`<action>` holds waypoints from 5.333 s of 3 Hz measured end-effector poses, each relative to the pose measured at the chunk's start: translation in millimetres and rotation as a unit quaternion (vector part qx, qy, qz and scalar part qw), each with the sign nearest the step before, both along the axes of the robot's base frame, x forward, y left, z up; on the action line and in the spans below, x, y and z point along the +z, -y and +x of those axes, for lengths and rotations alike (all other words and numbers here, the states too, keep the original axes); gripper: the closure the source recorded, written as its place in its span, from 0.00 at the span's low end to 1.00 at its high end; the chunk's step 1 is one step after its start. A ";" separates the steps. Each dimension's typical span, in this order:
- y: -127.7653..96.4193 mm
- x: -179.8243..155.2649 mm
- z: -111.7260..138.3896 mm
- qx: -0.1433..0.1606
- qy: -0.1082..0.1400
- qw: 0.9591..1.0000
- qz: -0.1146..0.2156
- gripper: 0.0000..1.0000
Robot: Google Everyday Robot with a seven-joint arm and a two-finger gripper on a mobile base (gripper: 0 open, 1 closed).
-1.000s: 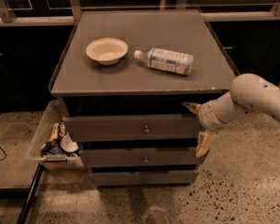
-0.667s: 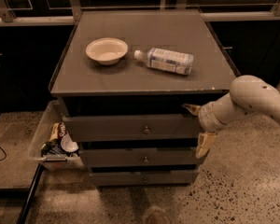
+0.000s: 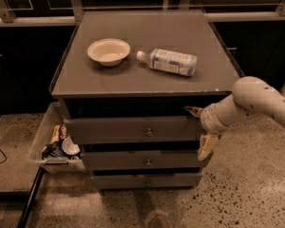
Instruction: Open top drawer
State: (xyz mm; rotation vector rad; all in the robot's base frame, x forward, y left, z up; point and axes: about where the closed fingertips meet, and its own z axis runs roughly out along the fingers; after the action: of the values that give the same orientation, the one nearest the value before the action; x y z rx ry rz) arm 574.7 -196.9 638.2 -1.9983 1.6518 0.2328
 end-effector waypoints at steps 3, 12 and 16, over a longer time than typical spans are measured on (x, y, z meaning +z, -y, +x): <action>-4.6 -4.3 9.6 0.002 -0.006 1.000 0.004 0.42; 29.8 16.7 -97.3 0.001 -0.038 0.999 0.021 0.66; 38.0 22.8 -113.7 -0.004 -0.038 0.999 0.024 0.39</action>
Offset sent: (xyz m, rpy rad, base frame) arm 0.0089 0.0042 -0.0041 0.0080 0.0111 0.0026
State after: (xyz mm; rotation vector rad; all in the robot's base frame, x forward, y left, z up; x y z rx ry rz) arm 461.0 -234.9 661.0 -1.9685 1.6854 0.3471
